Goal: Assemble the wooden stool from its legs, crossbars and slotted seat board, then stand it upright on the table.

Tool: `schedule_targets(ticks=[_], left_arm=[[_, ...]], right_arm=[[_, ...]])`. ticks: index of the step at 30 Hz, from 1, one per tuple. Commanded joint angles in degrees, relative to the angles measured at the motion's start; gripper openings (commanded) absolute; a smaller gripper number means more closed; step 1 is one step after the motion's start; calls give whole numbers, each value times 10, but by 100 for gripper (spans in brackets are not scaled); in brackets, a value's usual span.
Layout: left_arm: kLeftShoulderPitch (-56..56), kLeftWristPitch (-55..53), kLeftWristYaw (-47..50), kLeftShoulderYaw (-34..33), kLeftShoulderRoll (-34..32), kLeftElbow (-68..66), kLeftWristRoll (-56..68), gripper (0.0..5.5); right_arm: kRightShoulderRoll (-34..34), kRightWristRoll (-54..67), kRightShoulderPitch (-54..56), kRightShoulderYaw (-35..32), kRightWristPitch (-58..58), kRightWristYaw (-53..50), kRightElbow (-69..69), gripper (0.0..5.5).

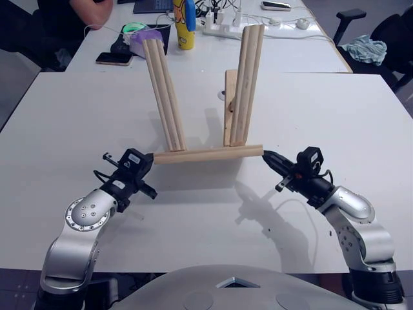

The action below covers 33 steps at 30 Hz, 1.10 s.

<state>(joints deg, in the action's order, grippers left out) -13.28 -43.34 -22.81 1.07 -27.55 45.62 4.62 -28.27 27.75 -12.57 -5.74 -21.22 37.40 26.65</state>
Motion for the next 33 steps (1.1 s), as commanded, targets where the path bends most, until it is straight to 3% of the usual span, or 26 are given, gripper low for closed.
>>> schedule_targets(ticks=[1, 7, 13, 18, 22, 26, 27, 29, 33], left_arm=[[-11, -9, -61, 19, -11, 40, 71, 0], [-43, -35, -75, -20, -31, 86, 121, 0], [-94, -14, -67, -8, -33, 75, 118, 0], [-109, 113, -35, -42, -14, -23, 64, 0], [-127, 280, -29, -107, 11, -125, 55, 52], [-136, 425, -111, -161, -1, -231, 101, 107], [-134, 450, -143, -170, -11, -258, 118, 119], [-124, 490, -206, -170, -36, -311, 135, 149], [-88, 557, -331, -138, -96, -389, 133, 149]], right_arm=[[-13, 80, -18, 15, -37, 39, 87, 1], [-48, 119, -61, -19, -67, 56, 103, 1], [-69, 74, -101, -13, -32, 76, 58, 1], [-57, 56, -106, -38, 6, 72, -18, 64], [-54, 63, -94, -82, 37, 91, -105, 114], [-68, 61, -72, -98, 61, 142, -192, 162], [-77, 67, -63, -94, 56, 167, -205, 145], [-97, 57, -44, -81, 56, 203, -229, 137], [-133, 23, -1, -37, 57, 268, -262, 137]])
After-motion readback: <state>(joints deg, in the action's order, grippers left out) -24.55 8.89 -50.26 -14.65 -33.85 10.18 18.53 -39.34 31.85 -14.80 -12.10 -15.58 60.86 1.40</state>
